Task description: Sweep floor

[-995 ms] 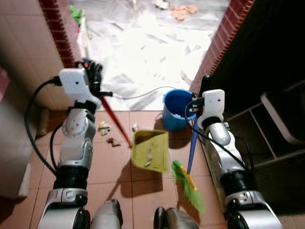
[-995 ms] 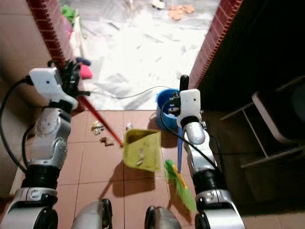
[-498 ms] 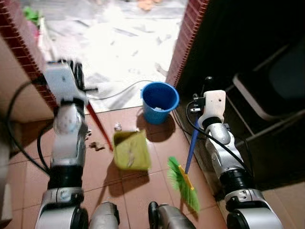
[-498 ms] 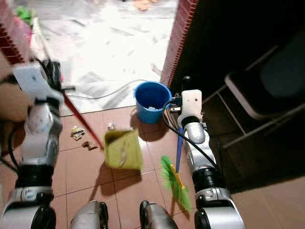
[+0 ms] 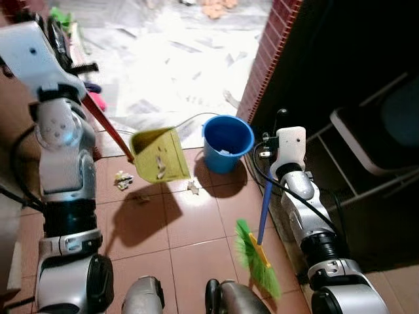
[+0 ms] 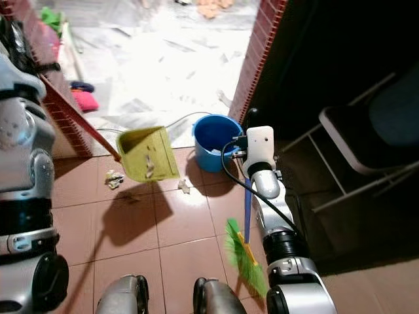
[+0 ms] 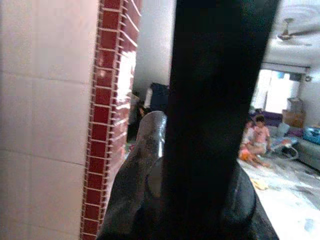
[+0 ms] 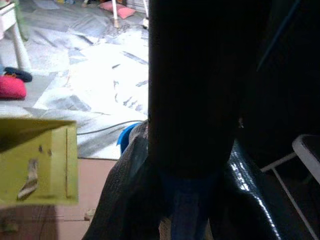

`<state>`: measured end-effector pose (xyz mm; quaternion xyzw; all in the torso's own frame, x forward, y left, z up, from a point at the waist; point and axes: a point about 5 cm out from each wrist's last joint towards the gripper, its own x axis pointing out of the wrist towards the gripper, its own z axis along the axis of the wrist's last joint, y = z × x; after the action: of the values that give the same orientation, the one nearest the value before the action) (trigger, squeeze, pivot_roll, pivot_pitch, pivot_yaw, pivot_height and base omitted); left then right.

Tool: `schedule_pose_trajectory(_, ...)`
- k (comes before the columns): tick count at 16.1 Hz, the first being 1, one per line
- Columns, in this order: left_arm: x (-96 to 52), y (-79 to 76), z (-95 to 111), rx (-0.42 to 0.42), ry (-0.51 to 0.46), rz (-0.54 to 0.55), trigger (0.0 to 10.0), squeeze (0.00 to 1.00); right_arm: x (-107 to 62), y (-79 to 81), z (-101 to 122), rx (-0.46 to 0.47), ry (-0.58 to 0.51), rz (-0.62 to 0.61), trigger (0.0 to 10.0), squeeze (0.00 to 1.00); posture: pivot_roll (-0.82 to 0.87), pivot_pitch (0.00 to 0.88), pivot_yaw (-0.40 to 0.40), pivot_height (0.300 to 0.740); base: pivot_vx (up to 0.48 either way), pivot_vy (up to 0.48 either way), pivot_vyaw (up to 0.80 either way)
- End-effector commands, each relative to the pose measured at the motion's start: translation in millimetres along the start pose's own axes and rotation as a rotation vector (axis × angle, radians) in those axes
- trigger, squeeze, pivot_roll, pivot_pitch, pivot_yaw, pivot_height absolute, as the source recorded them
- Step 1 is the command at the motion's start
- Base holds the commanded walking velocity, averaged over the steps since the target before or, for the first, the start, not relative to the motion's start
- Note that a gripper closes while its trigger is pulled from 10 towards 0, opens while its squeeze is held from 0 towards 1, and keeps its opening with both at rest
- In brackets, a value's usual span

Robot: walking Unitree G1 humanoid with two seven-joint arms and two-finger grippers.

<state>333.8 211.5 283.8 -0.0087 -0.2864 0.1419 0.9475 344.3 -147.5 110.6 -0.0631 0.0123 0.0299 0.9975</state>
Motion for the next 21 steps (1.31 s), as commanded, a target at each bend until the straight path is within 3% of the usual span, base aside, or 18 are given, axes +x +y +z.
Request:
schedule_pose_trajectory(1, 9.8, -5.9, 28, -0.053, -0.106, -0.001, 10.0, 0.0, 0.1, -0.2, -4, -0.007, 0.026, 0.007, 10.0, 0.0, 0.0, 0.096, -0.096, 0.74, 0.0, 0.0, 0.0)
schedule_pose_trajectory(5, 22.8, -21.0, 40, -0.106, -0.157, -0.01, 10.0, 0.0, 0.3, 4.6, -6, -0.002, 0.033, 0.02, 10.0, 0.0, 0.01, 0.1, -0.098, 0.74, 0.0, 0.0, -0.53)
schedule_pose_trajectory(11, 23.6, -48.5, 39, -0.176, -0.158, -0.067, 10.0, 0.0, -1.1, 6.2, -6, 0.002, 0.033, 0.033, 10.0, 0.0, -0.01, 0.103, -0.089, 0.74, 0.22, 0.0, -0.2)
schedule_pose_trajectory(15, 22.9, -50.4, 36, -0.184, -0.157, -0.07, 10.0, 0.0, -1.5, 9.5, -6, 0.012, 0.027, 0.05, 10.0, 0.0, -0.01, 0.106, -0.085, 0.74, 0.455, 0.0, -0.72)
schedule_pose_trajectory(21, 21.5, -51.1, 32, -0.182, -0.151, -0.074, 10.0, 0.0, -1.5, 13.1, -4, 0.013, 0.016, 0.071, 10.0, 0.0, -0.01, 0.105, -0.088, 0.74, 0.47, 0.0, 0.0)
